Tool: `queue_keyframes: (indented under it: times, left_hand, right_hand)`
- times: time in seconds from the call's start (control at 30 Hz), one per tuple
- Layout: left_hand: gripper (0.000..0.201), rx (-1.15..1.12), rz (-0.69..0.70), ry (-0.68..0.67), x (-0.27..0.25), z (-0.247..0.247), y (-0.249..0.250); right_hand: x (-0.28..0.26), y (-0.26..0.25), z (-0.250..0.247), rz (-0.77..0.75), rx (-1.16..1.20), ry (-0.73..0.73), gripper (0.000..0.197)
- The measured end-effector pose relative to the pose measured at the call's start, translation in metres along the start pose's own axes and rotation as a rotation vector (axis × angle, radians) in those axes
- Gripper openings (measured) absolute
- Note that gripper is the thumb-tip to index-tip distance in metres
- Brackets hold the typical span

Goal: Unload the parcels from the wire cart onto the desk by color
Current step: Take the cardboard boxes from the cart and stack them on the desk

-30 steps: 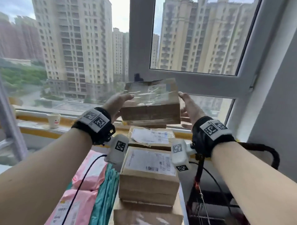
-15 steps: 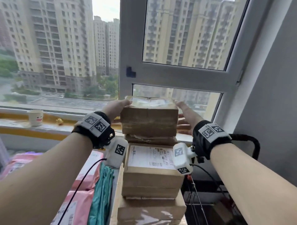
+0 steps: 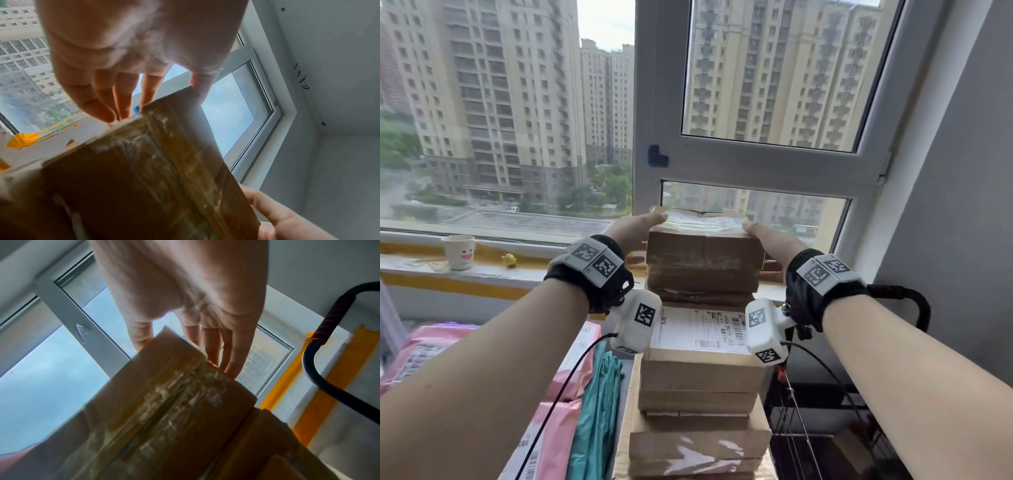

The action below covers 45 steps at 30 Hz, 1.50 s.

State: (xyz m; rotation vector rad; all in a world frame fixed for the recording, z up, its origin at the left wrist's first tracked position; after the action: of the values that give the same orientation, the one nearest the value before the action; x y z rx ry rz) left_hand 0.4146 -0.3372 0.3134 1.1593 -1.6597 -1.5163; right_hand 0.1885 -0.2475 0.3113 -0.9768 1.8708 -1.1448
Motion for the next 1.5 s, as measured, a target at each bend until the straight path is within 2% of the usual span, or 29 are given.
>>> queue_keyframes:
  times: [0.07,0.1,0.23,0.33,0.4,0.5,0.63,0.7,0.77,0.9,1.03,1.13,1.33,1.5]
  left_hand:
    - [0.052,0.047,0.018,0.019,-0.001,-0.002,0.007]
    - [0.056,0.079,0.046,0.039,-0.001,-0.004,0.014]
    - [0.049,0.177,0.229,0.097,-0.012,-0.001,0.052]
    - [0.042,0.221,0.352,0.053,-0.025,0.015,0.078]
    - [0.039,0.219,0.413,0.026,-0.036,0.033,0.092]
    - [0.04,0.205,0.465,-0.029,-0.055,0.072,0.103]
    - [0.037,0.212,0.505,-0.138,-0.079,0.152,0.099]
    - [0.029,0.211,0.479,-0.195,-0.089,0.199,0.085]
    - [0.005,0.215,0.415,-0.245,-0.1,0.25,0.065]
    - [0.024,0.345,0.304,-0.317,-0.113,0.358,0.016]
    - [0.033,0.386,0.173,-0.353,-0.111,0.439,-0.041]
    - [0.043,0.405,0.052,-0.352,-0.104,0.474,-0.083]
    - [0.037,0.353,-0.132,-0.287,-0.081,0.506,-0.15]
    - [0.03,0.333,-0.25,-0.233,-0.034,0.523,-0.213]
  right_hand:
    - [0.004,0.002,-0.003,0.001,0.006,0.011,0.091]
    - [0.004,0.003,-0.007,-0.005,0.022,0.029,0.091]
    - [-0.004,0.005,-0.028,-0.083,0.031,0.1,0.048]
    - [-0.017,0.011,-0.047,-0.106,-0.02,0.171,0.042]
    - [-0.027,0.021,-0.057,-0.095,-0.092,0.138,0.042]
    - [-0.049,0.043,-0.083,-0.126,-0.16,0.152,0.018]
    - [-0.078,0.093,-0.132,-0.116,-0.218,0.228,0.019]
    - [-0.093,0.123,-0.159,-0.085,-0.225,0.241,0.021]
    - [-0.11,0.154,-0.185,-0.048,-0.236,0.224,0.022]
    - [-0.146,0.226,-0.242,-0.013,-0.243,0.178,0.023]
    - [-0.16,0.296,-0.292,0.04,-0.191,0.144,0.021]
    - [-0.159,0.338,-0.315,0.106,-0.189,0.101,0.019]
    - [-0.134,0.407,-0.343,0.238,-0.212,0.041,0.019]
    - [-0.093,0.452,-0.339,0.296,-0.157,-0.003,0.02]
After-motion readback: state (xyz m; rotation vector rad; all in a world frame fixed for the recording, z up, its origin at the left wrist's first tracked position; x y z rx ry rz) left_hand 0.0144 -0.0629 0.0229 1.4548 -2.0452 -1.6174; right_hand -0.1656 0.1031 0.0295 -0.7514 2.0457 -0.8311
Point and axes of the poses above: each hand's wrist, its own x-axis towards the middle knuckle, its own z-axis out of the palm, y = z × x, the point moved 7 cm from there along x, towards the middle knuckle, and after that the axes turned 10 degrees about -y, right-handed, at the moved point
